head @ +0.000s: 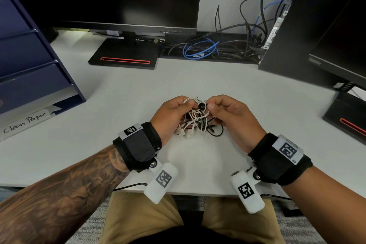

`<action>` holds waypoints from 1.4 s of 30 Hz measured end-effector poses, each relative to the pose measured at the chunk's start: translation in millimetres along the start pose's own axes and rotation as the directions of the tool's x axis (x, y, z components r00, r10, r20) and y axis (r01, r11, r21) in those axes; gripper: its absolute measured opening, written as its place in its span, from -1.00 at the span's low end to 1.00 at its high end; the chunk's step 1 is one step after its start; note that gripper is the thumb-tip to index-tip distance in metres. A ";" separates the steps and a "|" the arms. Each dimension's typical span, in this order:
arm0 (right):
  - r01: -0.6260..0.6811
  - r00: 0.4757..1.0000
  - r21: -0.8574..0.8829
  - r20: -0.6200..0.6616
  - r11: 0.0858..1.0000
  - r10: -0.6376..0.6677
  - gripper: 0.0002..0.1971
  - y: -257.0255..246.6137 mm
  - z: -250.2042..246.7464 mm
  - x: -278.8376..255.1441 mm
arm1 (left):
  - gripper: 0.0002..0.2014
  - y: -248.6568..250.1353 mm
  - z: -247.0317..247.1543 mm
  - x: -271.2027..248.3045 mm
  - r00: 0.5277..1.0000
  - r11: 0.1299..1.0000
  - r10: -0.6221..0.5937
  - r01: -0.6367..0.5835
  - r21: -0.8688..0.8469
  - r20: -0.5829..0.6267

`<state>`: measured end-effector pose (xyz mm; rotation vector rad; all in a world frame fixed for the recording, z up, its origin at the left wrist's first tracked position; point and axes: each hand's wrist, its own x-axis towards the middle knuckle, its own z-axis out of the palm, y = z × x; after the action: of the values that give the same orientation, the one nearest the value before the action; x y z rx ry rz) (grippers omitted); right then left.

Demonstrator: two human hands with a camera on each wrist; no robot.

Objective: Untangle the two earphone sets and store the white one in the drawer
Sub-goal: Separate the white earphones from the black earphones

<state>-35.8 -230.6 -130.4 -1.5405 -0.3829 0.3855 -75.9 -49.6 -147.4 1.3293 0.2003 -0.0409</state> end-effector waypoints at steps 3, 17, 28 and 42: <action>0.020 0.997 0.049 -0.079 0.999 -0.016 -0.84 -2.4 0.8 -0.4 | -0.78 -0.1 -0.3 1.2 1.000 1.000 -0.007 0.006 -0.009 -0.016; 0.146 0.977 -0.155 -0.130 0.977 -0.167 -0.91 -2.6 2.6 -4.4 | -0.75 8.1 8.0 -7.8 0.990 0.967 0.129 -0.137 0.217 0.050; 0.098 0.993 -0.075 -0.060 0.992 -0.103 -0.94 -9.4 1.5 -5.5 | -0.73 9.2 4.9 -6.7 0.983 0.955 0.178 -0.181 0.236 0.036; 0.098 0.994 -0.028 -0.050 0.995 -0.099 -0.88 -4.7 0.4 -3.8 | -0.93 10.4 2.6 -6.3 0.977 0.935 0.212 -0.204 0.290 0.003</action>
<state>-39.3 -232.0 -125.7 -1.5465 -0.4236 0.2645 -80.2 -50.1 -135.8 1.6376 0.0774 0.1333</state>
